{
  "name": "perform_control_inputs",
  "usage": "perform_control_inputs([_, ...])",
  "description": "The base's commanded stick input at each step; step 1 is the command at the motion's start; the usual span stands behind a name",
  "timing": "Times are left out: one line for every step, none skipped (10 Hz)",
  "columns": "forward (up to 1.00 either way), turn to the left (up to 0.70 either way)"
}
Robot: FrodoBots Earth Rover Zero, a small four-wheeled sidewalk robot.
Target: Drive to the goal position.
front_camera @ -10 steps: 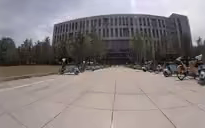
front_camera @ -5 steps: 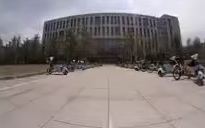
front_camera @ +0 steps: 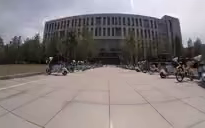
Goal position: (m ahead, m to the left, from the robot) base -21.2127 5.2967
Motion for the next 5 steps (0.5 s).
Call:
perform_control_inputs([0.00, -1.00])
perform_control_inputs([0.00, -1.00])
perform_control_inputs([0.00, -1.00])
perform_control_inputs([0.00, -1.00])
perform_control_inputs([0.00, -1.00])
